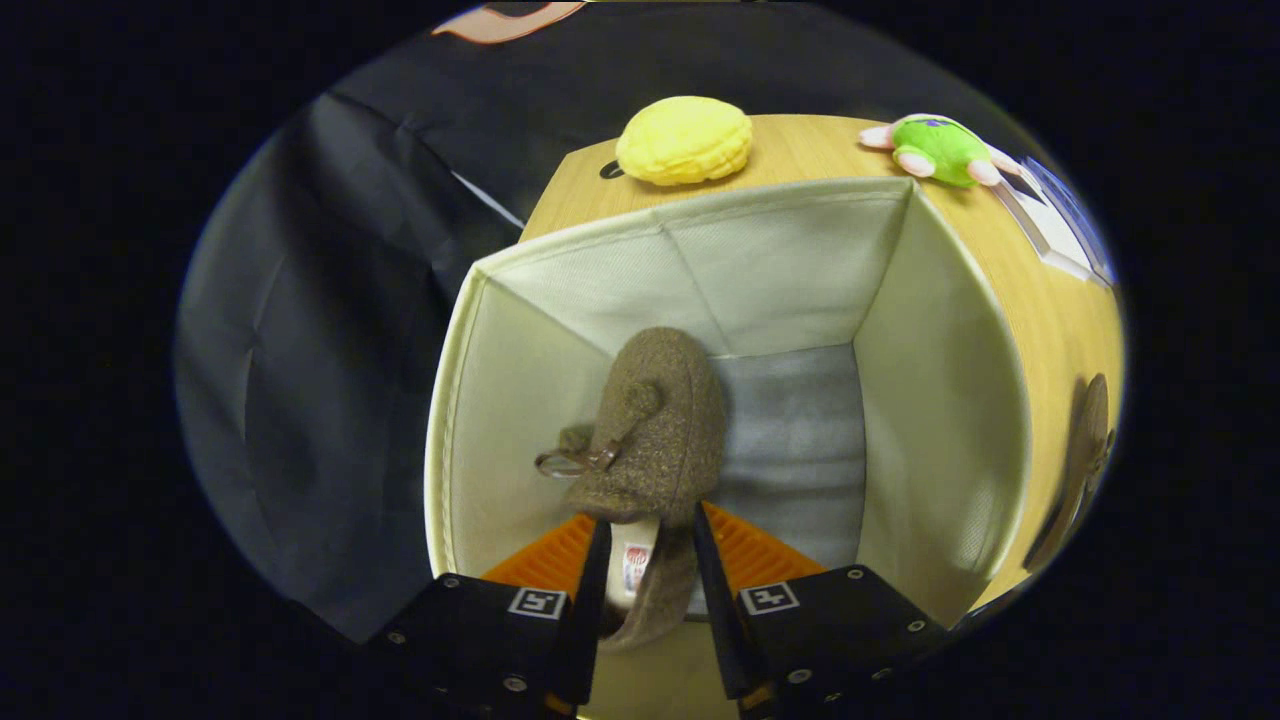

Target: Open the storage box then place both shoes into the box .Put the left shoe in first, then the right shoe, with the right side of both shoes facing outward in a uniform manner.

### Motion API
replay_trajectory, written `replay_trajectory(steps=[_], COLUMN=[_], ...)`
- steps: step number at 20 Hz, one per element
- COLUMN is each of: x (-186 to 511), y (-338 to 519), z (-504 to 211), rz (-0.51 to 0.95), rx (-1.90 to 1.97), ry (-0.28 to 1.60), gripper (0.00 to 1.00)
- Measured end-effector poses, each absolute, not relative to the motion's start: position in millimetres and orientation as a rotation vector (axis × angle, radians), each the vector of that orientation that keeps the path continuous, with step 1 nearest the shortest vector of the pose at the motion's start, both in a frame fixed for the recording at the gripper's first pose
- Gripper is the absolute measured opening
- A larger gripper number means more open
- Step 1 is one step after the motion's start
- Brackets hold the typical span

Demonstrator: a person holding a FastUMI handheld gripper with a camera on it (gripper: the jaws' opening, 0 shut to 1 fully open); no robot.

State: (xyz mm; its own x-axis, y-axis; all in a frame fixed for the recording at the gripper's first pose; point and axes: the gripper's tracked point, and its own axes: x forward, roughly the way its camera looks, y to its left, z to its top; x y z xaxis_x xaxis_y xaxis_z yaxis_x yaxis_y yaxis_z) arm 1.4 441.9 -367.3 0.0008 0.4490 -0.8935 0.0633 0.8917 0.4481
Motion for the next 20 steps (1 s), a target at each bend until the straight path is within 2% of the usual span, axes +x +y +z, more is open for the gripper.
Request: replay_trajectory(steps=[3, 5, 7, 14, 18, 20], x=[9.2, 19.8, 28.3, 47.8, 41.2, 29.7], y=[455.8, 450.8, 429.3, 323.2, 264.5, 234.6], z=[-331.9, -302.7, -282.8, -238.6, -232.6, -235.4], rz=[0.396, 0.425, 0.429, 0.324, 0.266, 0.248], rx=[0.54, 0.622, 0.614, 0.624, 0.575, 0.536], ry=[1.478, 1.405, 1.331, 1.129, 1.072, 1.062], gripper=[0.68, 0.74, 0.78, 0.8, 0.84, 0.9])
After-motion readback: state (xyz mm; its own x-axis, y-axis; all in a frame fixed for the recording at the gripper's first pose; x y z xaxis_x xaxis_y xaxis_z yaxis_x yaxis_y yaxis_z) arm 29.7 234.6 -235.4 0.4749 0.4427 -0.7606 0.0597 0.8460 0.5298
